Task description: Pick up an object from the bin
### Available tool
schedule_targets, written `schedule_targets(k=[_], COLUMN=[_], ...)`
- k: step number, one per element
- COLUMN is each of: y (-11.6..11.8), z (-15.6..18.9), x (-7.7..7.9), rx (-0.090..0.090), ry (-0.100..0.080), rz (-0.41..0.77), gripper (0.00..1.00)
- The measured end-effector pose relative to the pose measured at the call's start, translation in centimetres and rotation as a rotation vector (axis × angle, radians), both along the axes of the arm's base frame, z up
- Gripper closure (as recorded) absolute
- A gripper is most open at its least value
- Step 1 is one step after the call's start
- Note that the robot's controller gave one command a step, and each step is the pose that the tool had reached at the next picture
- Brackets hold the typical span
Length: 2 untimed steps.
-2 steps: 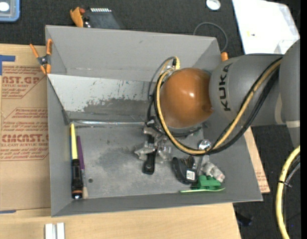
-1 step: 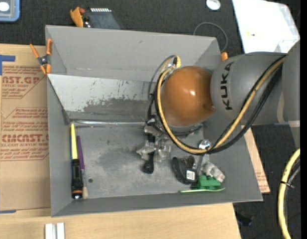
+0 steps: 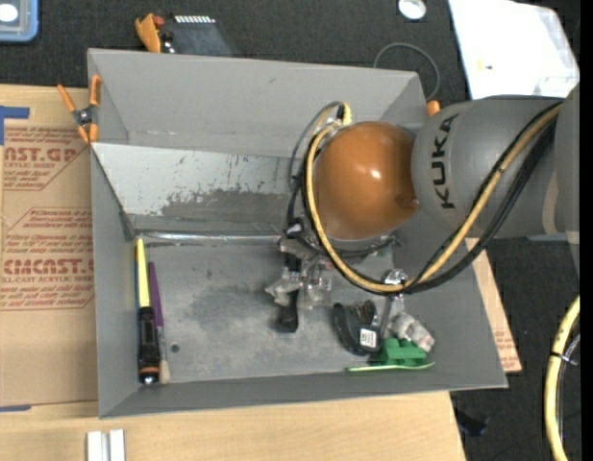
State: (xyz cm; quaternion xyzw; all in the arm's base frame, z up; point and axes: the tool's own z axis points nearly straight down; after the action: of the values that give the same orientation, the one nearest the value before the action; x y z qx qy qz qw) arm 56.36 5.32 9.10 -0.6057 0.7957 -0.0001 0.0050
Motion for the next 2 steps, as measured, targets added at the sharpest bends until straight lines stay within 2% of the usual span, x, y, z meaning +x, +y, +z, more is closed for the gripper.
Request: schedule_targets(k=[2], y=[0.11], z=[1.41], x=[0.02], rx=[0.002], ry=[-0.002], rz=[-0.001], gripper=[1.0])
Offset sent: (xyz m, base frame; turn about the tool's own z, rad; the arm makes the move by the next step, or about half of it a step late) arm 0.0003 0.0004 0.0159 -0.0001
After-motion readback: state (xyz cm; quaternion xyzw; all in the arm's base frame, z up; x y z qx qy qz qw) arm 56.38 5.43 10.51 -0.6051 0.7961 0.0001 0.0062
